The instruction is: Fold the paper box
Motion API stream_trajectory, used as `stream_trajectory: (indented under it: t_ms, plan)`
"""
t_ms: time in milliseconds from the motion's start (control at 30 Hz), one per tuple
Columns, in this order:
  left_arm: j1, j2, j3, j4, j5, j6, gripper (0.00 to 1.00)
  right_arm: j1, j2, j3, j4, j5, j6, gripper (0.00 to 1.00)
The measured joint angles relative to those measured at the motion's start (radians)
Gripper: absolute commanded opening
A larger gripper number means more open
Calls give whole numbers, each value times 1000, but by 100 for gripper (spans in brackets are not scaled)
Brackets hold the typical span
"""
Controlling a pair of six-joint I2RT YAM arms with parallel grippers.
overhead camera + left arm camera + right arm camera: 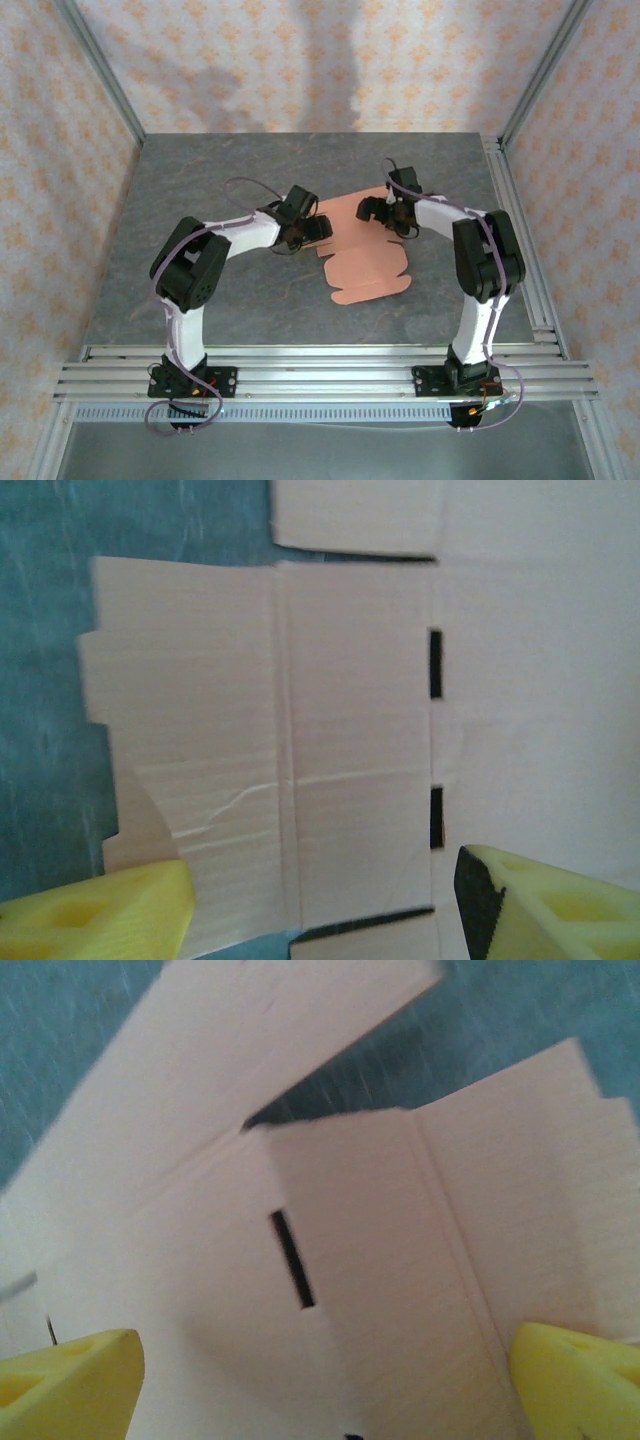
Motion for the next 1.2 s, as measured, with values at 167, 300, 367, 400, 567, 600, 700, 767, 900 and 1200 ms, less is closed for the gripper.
stream_trajectory:
  t_ms: [167,300,367,400,567,600,700,767,900,1200]
  plan:
    - [38,53,93,-55,10,32,73,0,-107,-119,-32,55,-11,96]
    - [53,88,163,-116,11,59,74,0,-185,-188,-58,80,-10,96]
    - [56,112,207,-153,10,78,75,0,-233,-219,-67,81,-2,96]
    - [56,123,229,-169,10,83,75,0,-251,-230,-69,80,1,95]
    - [60,167,311,-220,10,125,78,0,-360,-268,-65,78,13,96]
    - [60,166,311,-226,10,131,78,0,-368,-263,-63,79,13,96]
    - [55,152,306,-242,8,139,83,-5,-341,-208,-68,77,9,96]
    - [49,108,277,-256,-2,139,89,-6,-283,-135,-68,69,2,95]
    - [18,-35,212,-270,-10,124,90,-7,-133,6,-43,40,-3,94]
    - [-192,-176,57,-201,11,-7,89,-7,144,247,-42,-44,2,93]
